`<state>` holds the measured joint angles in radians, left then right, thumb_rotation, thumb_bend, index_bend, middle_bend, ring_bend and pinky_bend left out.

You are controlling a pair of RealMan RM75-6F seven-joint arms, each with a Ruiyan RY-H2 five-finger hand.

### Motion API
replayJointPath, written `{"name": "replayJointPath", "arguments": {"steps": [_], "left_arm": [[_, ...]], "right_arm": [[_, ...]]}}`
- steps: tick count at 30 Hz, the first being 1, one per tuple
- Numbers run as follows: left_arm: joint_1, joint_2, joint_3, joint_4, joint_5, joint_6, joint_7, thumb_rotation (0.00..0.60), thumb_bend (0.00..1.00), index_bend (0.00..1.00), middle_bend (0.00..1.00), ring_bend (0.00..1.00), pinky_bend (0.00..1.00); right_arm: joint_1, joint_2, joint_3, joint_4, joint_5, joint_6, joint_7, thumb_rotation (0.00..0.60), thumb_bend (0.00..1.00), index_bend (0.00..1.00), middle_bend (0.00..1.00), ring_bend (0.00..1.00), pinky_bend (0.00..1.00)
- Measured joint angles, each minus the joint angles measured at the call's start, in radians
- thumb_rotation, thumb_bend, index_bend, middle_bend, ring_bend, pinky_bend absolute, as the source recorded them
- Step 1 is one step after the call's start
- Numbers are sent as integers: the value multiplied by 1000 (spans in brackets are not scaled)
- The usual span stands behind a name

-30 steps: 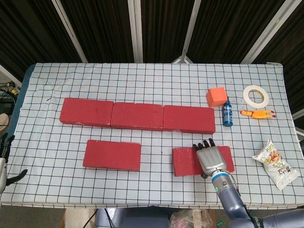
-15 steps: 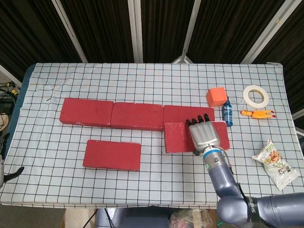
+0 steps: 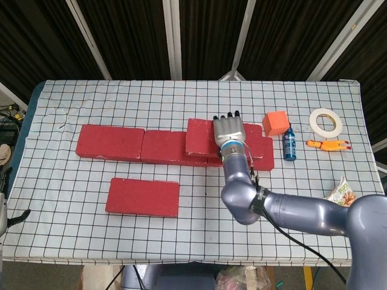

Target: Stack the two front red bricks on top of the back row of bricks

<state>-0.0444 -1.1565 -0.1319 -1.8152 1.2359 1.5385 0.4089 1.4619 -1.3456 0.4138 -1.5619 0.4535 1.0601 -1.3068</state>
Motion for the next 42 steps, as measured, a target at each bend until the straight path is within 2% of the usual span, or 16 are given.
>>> {"name": "replayJointPath", "arguments": {"steps": [8, 17, 26, 33, 42], "left_arm": [[-10, -9, -8, 6, -28, -3, 20, 600, 0, 46, 0, 0, 107], [-20, -18, -9, 11, -45, -5, 40, 600, 0, 47, 0, 0, 107], [-23, -22, -6, 13, -49, -1, 41, 600, 0, 47, 0, 0, 108], [-1, -28, 5, 42, -15, 17, -83, 600, 0, 47, 0, 0, 108], [-21, -15, -2, 29, -39, -2, 14, 600, 0, 46, 0, 0, 108]], "right_arm": [[63, -155, 16, 258, 100, -90, -114, 600, 183, 342, 298, 96, 0], [82, -251, 46, 400, 134, -126, -208, 600, 183, 342, 298, 96, 0], [70, -298, 87, 455, 136, -129, -265, 600, 184, 342, 298, 96, 0], [61, -309, 118, 458, 127, -107, -291, 600, 183, 342, 298, 96, 0], [47, -323, 151, 457, 109, -87, -312, 600, 184, 342, 298, 96, 0]]}}
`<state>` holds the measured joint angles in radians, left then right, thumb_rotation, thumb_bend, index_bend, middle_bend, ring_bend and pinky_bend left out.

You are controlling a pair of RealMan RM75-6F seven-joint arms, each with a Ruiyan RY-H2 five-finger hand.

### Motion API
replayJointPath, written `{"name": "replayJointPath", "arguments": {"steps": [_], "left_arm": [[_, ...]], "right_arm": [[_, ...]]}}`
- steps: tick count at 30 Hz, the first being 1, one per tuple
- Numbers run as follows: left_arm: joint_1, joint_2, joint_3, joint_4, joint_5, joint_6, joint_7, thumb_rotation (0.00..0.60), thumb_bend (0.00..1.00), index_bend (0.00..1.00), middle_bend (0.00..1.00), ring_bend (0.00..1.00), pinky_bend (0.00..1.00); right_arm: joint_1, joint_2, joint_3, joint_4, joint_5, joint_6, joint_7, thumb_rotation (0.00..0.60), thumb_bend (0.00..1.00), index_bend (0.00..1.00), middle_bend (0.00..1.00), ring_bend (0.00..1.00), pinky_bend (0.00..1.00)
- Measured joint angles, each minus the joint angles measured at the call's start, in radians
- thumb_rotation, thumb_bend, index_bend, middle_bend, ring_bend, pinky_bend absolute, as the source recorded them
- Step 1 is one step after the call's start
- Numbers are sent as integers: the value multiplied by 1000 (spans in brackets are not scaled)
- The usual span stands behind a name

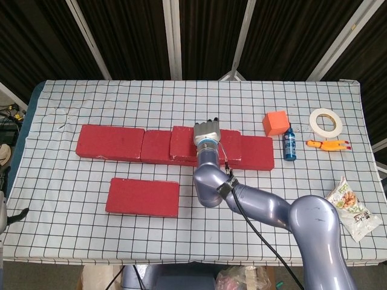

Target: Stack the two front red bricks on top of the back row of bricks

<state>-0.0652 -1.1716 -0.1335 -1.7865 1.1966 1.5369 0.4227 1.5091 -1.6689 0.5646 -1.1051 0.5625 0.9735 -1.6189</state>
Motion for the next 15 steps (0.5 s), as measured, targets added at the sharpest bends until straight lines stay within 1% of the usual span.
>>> {"name": "replayJointPath", "arguments": {"steps": [4, 6, 8, 12, 15], "left_arm": [[0, 3, 1, -3, -2, 1, -1, 600, 0, 47, 0, 0, 108], [0, 3, 1, -4, -1, 3, -1, 600, 0, 46, 0, 0, 108], [0, 4, 2, -4, 0, 4, -2, 600, 0, 46, 0, 0, 108], [1, 4, 3, -4, 1, 6, -3, 600, 0, 46, 0, 0, 108], [0, 3, 3, -3, 1, 7, -3, 600, 0, 46, 0, 0, 108]], "right_arm": [[-5, -4, 14, -2, -8, 8, -7, 600, 183, 342, 295, 96, 0], [-7, -7, 20, -2, -12, 11, -11, 600, 183, 342, 279, 95, 0], [-11, -10, 26, -3, -14, 14, -13, 600, 183, 328, 247, 80, 0], [-16, -13, 39, -3, -14, 18, -18, 600, 184, 263, 158, 15, 0], [-20, -16, 48, -2, -14, 21, -22, 600, 184, 223, 93, 0, 0]]}}
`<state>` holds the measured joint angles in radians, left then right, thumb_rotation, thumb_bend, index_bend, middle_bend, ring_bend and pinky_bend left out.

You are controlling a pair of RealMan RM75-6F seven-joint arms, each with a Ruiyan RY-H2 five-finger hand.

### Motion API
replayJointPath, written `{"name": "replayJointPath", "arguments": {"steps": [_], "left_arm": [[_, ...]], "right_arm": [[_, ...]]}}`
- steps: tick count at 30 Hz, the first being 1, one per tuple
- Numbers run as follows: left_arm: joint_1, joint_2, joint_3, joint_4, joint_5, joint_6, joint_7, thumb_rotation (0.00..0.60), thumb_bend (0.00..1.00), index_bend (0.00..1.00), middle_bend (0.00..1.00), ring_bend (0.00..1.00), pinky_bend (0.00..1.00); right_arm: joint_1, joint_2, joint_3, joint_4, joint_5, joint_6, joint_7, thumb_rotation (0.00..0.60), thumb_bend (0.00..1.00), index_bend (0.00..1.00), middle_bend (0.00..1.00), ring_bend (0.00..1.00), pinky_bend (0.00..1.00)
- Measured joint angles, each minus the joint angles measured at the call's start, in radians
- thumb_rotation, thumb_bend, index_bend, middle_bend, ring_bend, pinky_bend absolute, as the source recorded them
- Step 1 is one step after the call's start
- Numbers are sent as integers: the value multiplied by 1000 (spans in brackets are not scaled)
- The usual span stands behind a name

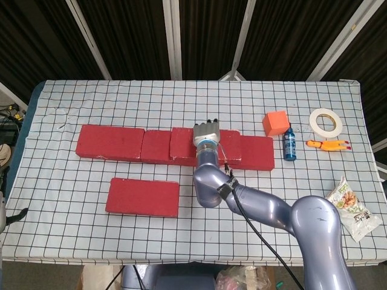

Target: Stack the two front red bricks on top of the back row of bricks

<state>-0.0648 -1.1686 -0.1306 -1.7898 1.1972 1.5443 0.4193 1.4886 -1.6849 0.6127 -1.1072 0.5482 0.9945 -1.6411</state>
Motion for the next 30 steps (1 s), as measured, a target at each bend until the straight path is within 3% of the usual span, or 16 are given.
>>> {"name": "replayJointPath", "arguments": {"steps": [7, 30], "left_arm": [[0, 0, 1, 1, 1, 3, -1, 600, 0, 46, 0, 0, 108], [3, 5, 1, 1, -2, 7, -13, 600, 0, 46, 0, 0, 108]], "right_arm": [[-7, -6, 15, 4, -6, 10, -8, 600, 183, 142, 3, 0, 0], [-9, -22, 65, -13, -13, 81, -37, 600, 183, 72, 0, 0, 0]]}}
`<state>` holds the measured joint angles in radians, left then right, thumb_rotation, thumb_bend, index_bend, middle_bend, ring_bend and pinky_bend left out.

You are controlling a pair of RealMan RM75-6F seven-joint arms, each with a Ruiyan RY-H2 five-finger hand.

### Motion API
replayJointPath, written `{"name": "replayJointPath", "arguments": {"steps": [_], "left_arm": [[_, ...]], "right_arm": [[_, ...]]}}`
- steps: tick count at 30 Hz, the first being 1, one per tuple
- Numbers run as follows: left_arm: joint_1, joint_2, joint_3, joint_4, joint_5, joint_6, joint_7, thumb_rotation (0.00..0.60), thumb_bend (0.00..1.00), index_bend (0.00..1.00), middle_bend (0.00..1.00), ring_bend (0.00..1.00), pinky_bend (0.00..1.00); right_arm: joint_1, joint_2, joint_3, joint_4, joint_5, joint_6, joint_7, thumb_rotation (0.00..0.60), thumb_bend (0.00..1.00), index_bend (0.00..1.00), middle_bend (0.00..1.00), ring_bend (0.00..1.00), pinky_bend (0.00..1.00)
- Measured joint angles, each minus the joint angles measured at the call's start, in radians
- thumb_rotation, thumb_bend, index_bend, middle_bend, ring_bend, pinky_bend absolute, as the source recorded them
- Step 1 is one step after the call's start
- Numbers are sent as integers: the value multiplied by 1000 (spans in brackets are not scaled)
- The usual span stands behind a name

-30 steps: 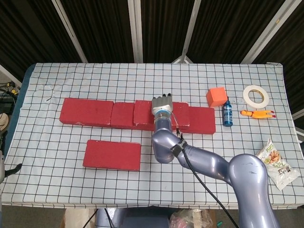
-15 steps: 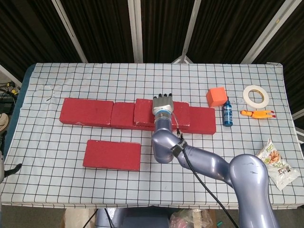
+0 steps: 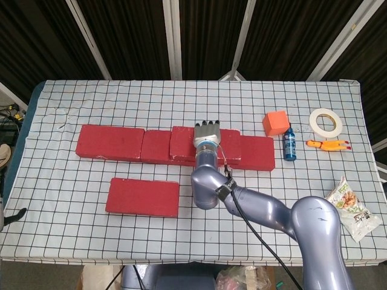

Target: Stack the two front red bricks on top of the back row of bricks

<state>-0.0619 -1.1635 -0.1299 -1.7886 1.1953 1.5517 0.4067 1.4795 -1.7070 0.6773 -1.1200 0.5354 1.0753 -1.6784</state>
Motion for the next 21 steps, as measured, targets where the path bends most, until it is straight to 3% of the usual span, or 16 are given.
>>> {"name": "replayJointPath", "arguments": {"steps": [7, 12, 16, 21], "left_arm": [[-1, 1, 0, 2, 3, -1, -4, 600, 0, 46, 0, 0, 108], [-1, 3, 5, 8, 27, 0, -22, 600, 0, 46, 0, 0, 108], [1, 4, 13, 15, 59, 5, -42, 600, 0, 46, 0, 0, 108], [2, 3, 29, 26, 116, 12, -66, 600, 0, 47, 0, 0, 108]], "right_arm": [[-5, 9, 21, -26, -7, 17, 2, 600, 184, 56, 0, 0, 0], [-27, 51, 38, -107, -29, 39, 31, 600, 183, 33, 0, 0, 0], [-71, 118, 42, -235, -83, 66, 84, 600, 184, 32, 0, 0, 0], [-200, 256, 29, -493, -232, 96, 215, 600, 184, 32, 0, 0, 0]]}}
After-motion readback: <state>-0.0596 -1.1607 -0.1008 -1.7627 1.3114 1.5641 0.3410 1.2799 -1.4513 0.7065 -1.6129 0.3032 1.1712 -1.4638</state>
